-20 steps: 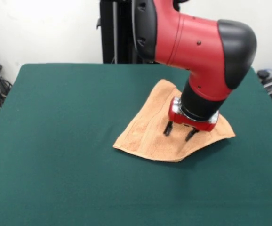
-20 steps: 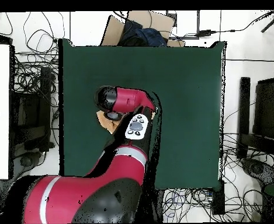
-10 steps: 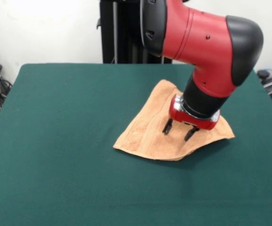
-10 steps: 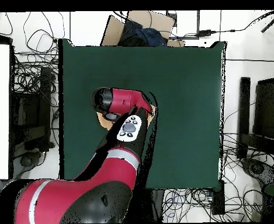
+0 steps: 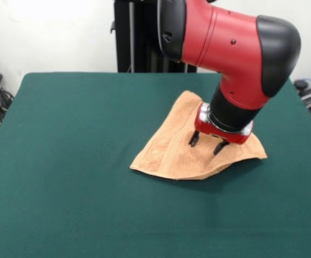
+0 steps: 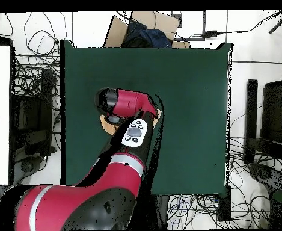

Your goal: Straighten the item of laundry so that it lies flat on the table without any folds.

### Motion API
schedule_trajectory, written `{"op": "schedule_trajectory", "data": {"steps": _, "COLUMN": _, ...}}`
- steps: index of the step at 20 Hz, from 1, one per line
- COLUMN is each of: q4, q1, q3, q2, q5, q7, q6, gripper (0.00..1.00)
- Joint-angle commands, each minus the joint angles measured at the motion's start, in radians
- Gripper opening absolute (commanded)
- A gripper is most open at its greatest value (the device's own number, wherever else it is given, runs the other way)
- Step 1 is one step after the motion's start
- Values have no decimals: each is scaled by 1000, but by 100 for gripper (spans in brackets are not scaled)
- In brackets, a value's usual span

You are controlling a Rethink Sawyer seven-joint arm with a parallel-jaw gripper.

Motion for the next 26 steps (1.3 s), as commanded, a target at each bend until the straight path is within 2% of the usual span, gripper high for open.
{"op": "schedule_trajectory", "data": {"steps": 1, "q4": 31, "q1": -9, "q3": 41, "q2": 9, "q5": 50, "q7": 282, "q6": 52, "gripper": 100}}
{"op": "schedule_trajectory", "data": {"steps": 8, "q4": 59, "q1": 1, "q3": 36, "q2": -6, "q5": 41, "q7": 266, "q6": -18, "gripper": 100}}
{"op": "schedule_trajectory", "data": {"steps": 14, "q4": 235, "q1": -44, "q3": 117, "q2": -99, "q5": 88, "q7": 223, "q6": -129, "gripper": 100}}
{"op": "schedule_trajectory", "data": {"steps": 17, "q4": 285, "q1": -56, "q3": 144, "q2": -127, "q5": 116, "q7": 213, "q6": -149, "gripper": 100}}
{"op": "schedule_trajectory", "data": {"steps": 26, "q4": 320, "q1": -68, "q3": 166, "q2": -133, "q5": 158, "q7": 192, "q6": -187, "gripper": 100}}
